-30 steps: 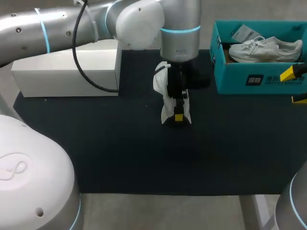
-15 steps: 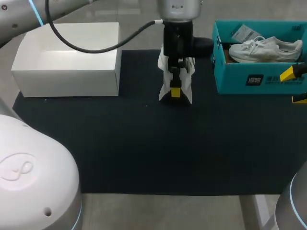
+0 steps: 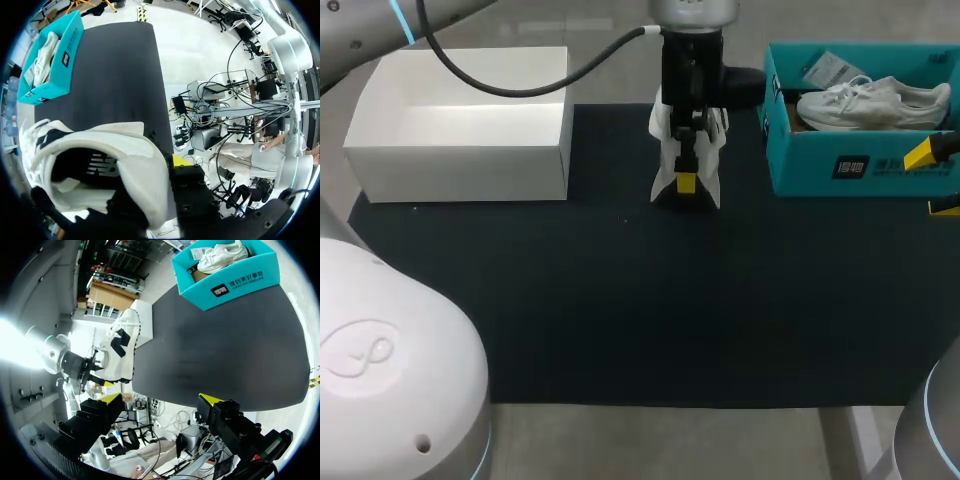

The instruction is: Take the shoe out of the shoebox, open the shoe tongue, remove and reinsert the insole, then place the shoe into the shoebox

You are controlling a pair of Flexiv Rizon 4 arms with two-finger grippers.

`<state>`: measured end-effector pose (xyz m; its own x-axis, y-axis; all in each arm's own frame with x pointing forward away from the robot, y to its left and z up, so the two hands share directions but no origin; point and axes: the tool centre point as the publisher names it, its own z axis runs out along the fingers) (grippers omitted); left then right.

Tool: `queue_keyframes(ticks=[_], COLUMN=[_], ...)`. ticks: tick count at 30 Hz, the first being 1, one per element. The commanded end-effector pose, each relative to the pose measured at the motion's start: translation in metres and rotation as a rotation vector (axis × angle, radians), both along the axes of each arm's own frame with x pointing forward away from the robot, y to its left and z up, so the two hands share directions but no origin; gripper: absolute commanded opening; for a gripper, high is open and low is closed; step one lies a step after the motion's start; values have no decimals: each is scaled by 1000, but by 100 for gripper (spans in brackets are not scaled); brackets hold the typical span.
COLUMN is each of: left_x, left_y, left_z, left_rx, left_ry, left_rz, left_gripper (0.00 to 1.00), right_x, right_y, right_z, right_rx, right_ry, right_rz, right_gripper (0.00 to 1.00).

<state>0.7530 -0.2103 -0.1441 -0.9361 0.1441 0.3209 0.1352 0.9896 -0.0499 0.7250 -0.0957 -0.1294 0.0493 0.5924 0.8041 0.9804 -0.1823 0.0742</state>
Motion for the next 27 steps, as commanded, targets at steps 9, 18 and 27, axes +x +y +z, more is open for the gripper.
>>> queue_keyframes(ticks=[9,18,27], left_x=[27,70,113], left_y=[32,91,156], left_z=[20,34,44], left_rx=[-36,-15,-17], left_ry=[-20,-65,-74], left_rz=[-6,57,72], left_gripper=[0,0,0], right_x=[-1,-1,-1], right_y=[0,0,0], right_z=[0,0,0], right_rx=[-3,-3,-3], right_ry=[1,1,1], right_rz=[-2,-2,-2], right_gripper=[100,100,100])
